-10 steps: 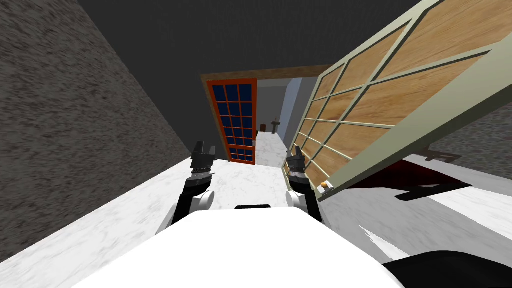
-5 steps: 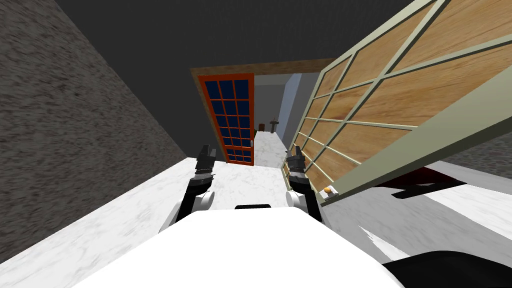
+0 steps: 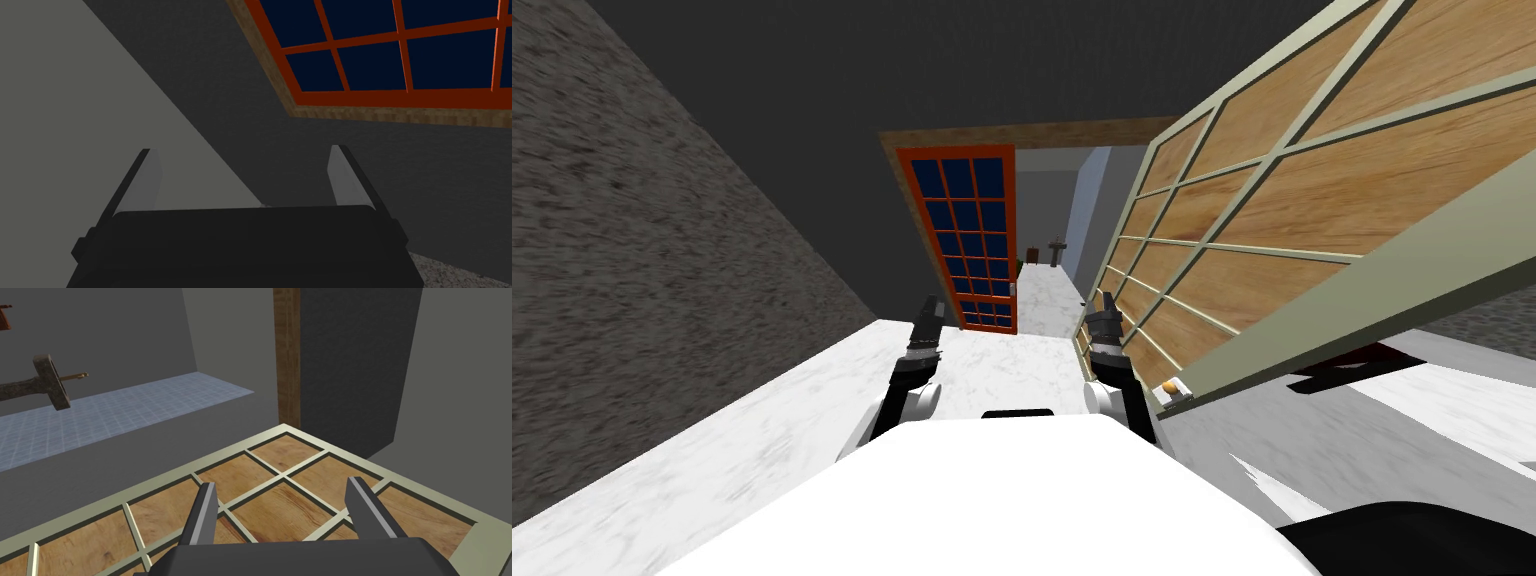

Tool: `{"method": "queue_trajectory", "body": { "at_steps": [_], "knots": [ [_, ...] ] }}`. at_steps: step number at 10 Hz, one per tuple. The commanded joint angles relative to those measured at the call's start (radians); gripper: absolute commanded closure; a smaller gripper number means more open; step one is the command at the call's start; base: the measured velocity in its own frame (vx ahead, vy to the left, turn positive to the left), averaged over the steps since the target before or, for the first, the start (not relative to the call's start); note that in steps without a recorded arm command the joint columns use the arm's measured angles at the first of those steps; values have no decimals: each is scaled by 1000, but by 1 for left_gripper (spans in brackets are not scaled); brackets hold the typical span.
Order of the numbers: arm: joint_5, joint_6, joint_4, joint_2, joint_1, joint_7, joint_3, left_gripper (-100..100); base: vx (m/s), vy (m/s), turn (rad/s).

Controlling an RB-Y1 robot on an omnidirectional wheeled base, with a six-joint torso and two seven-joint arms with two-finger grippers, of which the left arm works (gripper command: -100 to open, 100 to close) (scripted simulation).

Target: Pull the door open

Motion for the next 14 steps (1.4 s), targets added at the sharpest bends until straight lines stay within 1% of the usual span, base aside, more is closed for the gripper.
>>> {"method": "queue_trajectory", "body": {
  "at_steps": [1, 5, 14],
  "knots": [
    [-7, -6, 26, 4, -3, -32, 8, -100, 88, -13, -47],
    [-22, -28, 106, 14, -17, -109, 31, -100, 92, -15, -59],
    [-60, -83, 308, 28, -54, -303, 90, -100, 104, -20, -61]
  ]
}}
